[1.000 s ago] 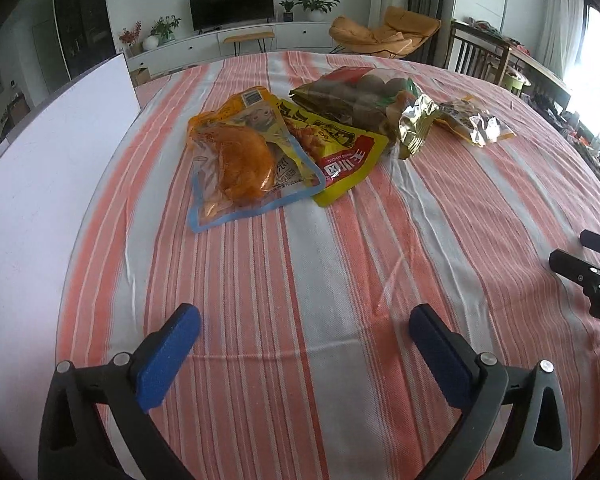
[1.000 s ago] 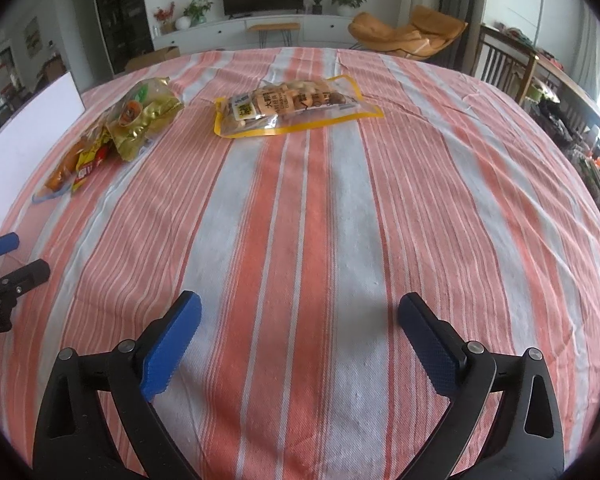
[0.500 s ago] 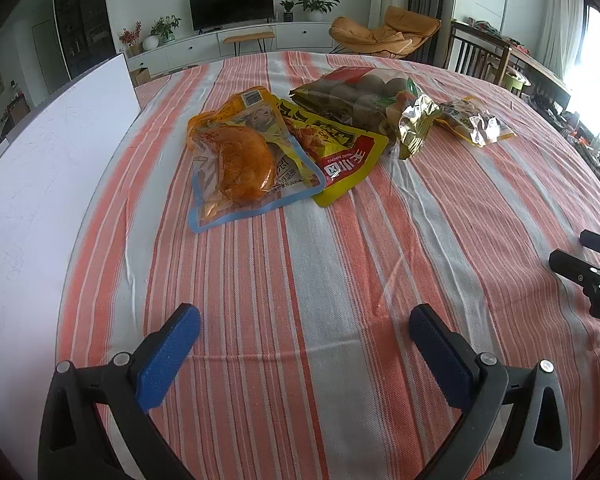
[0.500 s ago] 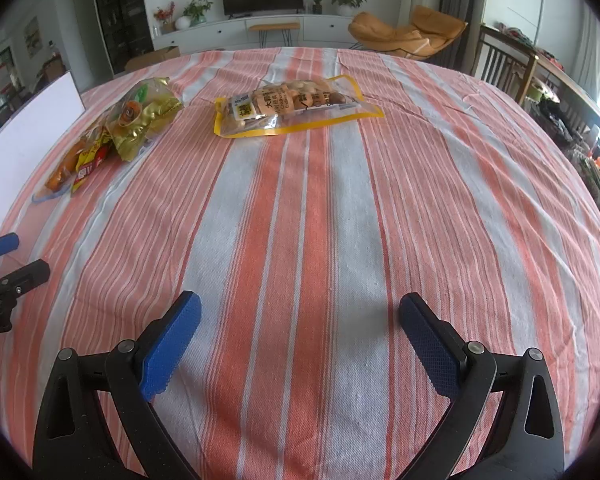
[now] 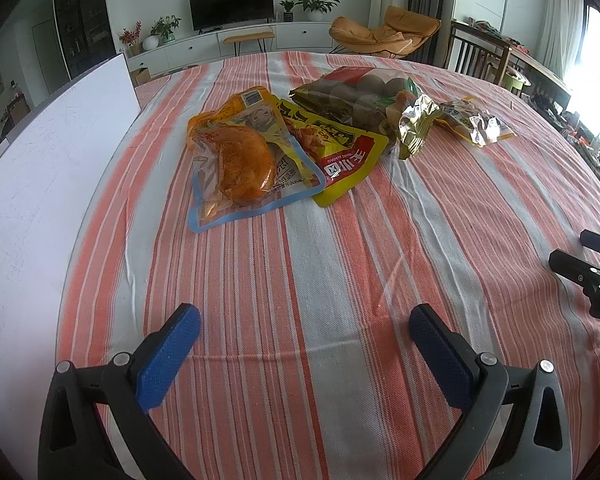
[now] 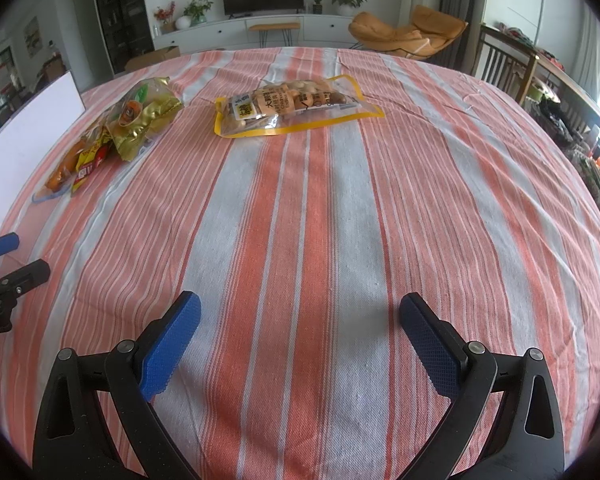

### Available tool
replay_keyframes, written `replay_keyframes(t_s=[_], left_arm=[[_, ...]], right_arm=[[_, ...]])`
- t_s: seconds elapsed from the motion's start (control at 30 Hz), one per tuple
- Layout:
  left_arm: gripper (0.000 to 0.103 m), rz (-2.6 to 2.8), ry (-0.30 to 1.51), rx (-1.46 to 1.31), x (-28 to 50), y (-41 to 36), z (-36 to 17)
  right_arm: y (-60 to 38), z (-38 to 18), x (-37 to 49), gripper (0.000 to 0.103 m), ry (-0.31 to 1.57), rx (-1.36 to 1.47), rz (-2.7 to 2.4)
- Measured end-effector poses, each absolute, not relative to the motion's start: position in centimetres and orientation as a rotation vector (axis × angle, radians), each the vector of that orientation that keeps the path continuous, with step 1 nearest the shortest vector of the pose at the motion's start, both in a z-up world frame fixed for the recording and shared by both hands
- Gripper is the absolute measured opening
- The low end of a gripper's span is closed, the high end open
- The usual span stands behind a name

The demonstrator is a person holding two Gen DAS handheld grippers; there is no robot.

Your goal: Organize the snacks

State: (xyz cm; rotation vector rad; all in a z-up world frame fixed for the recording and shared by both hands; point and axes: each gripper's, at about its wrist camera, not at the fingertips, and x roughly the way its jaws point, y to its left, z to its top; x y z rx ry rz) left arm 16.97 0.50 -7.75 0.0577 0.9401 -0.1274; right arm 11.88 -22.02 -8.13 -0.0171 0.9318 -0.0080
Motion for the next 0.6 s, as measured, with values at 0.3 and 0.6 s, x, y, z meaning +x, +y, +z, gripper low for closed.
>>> replay_keyframes(t_s=[0.3, 0.6], left_arm=[[0.103, -0.127, 0.940, 0.058, 17.0, 0.5, -7.8], [0.103, -0.167, 0.985, -0.048, 19.0, 1.8, -5.1]], right_arm=[[-22.0, -8.1, 11.9, 0.101, 0.932, -0.017, -0.008], [-22.0, -8.1, 11.9, 0.101, 0.932, -0.016, -0.008]])
